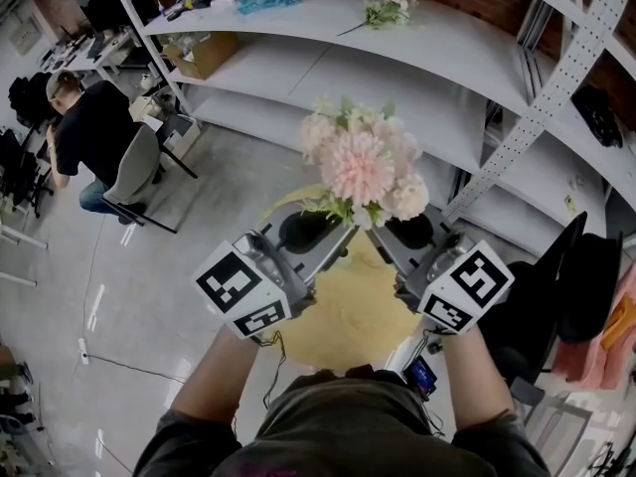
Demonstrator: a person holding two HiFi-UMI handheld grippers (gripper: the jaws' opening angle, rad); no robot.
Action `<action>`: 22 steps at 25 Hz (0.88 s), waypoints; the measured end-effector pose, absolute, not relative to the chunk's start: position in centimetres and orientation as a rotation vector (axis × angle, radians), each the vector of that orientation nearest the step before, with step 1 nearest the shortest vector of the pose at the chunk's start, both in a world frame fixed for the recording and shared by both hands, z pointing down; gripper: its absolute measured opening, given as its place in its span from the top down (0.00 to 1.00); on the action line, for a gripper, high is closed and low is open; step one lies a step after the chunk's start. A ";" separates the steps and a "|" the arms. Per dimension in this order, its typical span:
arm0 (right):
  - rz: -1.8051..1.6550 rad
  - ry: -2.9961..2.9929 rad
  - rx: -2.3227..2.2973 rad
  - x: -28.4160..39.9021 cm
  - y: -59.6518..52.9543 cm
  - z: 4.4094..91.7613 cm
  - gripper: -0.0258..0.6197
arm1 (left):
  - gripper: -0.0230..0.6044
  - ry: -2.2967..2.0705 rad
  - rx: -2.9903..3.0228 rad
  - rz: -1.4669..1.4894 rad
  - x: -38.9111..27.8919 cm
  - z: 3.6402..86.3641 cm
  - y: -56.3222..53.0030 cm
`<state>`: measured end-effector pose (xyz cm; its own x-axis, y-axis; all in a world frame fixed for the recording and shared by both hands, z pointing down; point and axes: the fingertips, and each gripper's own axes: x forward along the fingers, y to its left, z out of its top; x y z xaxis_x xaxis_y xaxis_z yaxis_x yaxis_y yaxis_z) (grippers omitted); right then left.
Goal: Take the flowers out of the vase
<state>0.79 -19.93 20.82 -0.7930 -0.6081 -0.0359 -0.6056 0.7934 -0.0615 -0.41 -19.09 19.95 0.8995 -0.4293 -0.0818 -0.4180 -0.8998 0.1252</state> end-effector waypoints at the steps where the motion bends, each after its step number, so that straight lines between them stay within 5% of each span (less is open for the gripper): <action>1: -0.074 2.925 -0.990 0.8 -19.9 20.8 0.91 | 0.88 -0.664 2.958 -0.162 -0.4 20.0 -19.1; 22: -0.100 2.926 -0.963 0.6 -20.0 21.3 0.91 | 0.88 -0.687 2.946 -0.154 -0.5 20.4 -19.2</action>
